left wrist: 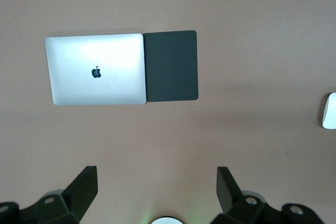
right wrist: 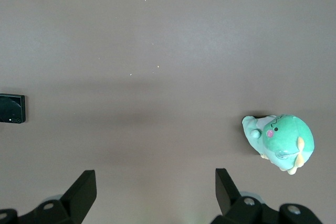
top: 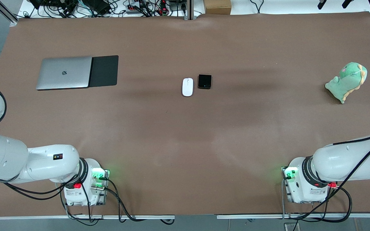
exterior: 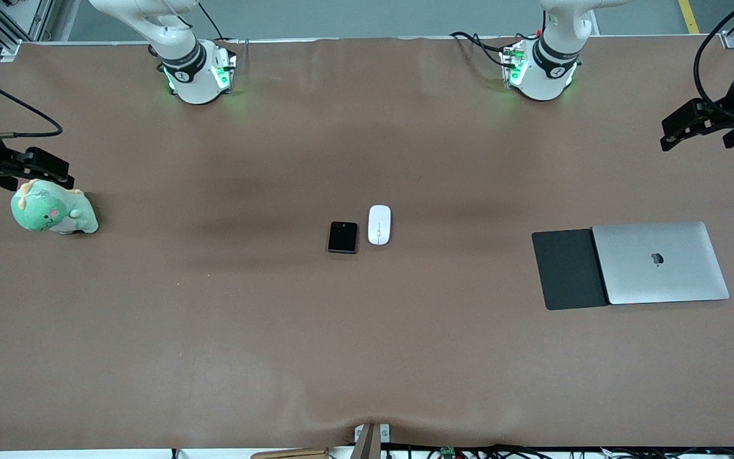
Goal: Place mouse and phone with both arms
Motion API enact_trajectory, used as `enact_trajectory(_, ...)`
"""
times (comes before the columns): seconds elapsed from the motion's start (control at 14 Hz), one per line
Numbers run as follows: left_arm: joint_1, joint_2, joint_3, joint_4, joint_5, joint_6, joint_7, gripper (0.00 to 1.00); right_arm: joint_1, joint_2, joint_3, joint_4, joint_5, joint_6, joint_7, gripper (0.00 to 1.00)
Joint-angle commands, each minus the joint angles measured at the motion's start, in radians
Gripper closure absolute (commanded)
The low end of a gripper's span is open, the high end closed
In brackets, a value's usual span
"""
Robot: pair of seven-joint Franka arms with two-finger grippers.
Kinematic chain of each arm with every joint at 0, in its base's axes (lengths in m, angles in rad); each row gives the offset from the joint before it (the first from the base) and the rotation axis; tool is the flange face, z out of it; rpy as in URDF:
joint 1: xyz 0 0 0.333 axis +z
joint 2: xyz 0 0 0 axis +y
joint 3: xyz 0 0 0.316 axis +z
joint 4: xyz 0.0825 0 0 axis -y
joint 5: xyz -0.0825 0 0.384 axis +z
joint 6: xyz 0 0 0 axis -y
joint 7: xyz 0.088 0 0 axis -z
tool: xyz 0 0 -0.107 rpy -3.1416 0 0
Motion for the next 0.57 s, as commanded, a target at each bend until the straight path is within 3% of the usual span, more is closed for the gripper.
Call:
enact_trajectory(0.0, 0.008, 0.002, -0.002, 0.015, -0.015, -0.015, -0.001, 0.00, 0.001, 0.003, -0.001, 0.007, 0.007, -0.021, -0.008, 0.00)
enact_trajectory(0.5, -0.007, 0.023, -0.014, 0.029, -0.011, -0.014, -0.009, 0.00, 0.014, 0.029, -0.001, 0.007, 0.007, -0.024, -0.009, 0.00)
